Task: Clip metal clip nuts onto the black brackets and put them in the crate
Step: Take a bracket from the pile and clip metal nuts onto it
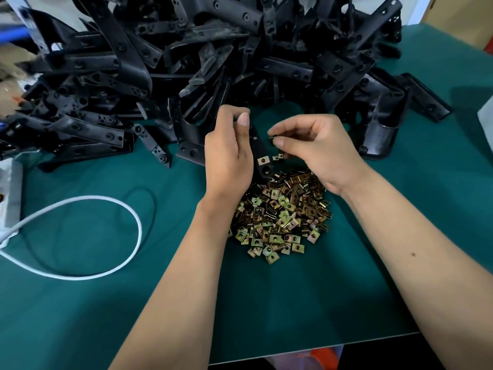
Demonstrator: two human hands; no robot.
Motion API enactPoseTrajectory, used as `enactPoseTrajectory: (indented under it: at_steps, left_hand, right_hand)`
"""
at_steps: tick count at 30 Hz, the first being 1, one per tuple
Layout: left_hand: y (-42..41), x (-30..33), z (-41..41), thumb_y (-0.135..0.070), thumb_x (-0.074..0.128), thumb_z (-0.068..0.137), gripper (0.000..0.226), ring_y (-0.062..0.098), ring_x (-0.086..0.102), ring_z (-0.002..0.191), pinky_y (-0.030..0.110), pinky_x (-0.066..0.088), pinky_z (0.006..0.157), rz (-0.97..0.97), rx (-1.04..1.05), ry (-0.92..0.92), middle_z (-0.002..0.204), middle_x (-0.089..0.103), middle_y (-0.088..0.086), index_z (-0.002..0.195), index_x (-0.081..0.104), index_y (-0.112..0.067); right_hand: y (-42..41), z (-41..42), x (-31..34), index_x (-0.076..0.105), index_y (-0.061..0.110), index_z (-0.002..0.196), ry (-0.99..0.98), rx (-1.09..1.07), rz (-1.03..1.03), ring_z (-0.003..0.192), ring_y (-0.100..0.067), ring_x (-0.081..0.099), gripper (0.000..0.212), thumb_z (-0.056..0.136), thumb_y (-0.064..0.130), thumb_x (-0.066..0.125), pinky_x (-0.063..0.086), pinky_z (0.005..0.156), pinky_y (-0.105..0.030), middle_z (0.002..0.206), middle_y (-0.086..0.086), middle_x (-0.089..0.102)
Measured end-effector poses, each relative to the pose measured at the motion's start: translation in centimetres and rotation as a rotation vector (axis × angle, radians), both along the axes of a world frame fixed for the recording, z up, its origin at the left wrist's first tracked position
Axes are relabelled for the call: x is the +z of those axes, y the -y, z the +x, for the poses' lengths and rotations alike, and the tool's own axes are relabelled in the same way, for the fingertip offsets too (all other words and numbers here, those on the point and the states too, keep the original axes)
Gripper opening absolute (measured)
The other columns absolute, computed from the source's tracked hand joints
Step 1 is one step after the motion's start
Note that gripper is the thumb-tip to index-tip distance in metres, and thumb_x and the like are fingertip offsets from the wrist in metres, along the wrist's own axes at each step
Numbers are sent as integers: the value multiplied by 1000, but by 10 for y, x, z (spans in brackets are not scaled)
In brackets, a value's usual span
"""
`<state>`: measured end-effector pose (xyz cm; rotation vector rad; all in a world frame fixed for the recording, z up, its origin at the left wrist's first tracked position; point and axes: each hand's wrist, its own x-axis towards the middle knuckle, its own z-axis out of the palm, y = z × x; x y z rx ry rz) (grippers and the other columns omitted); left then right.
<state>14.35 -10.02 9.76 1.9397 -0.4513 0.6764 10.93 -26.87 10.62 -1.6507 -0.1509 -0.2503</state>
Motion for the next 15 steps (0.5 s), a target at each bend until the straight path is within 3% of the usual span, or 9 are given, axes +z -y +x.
enactPoseTrajectory:
  at_steps: [7,15]
  left_hand:
    - [0,0,0,-25,39,112,31,19,51,60,33,36,52,12,-2,-33,73,64,6,111,63,-6]
    - [0,0,0,-25,40,112,30,25,53,65,36,38,55,5,-23,-47,75,66,10,111,63,-6]
  right_hand:
    - [-8,-2,-1,79,12,99,34,-21,81,77,-7,67,13,92,2,73,55,64,-22,82,2,75]
    - [-12,-1,-2,82,18,98,60,-42,49,82,-9,69,14,92,7,75,57,71,-22,89,-2,79]
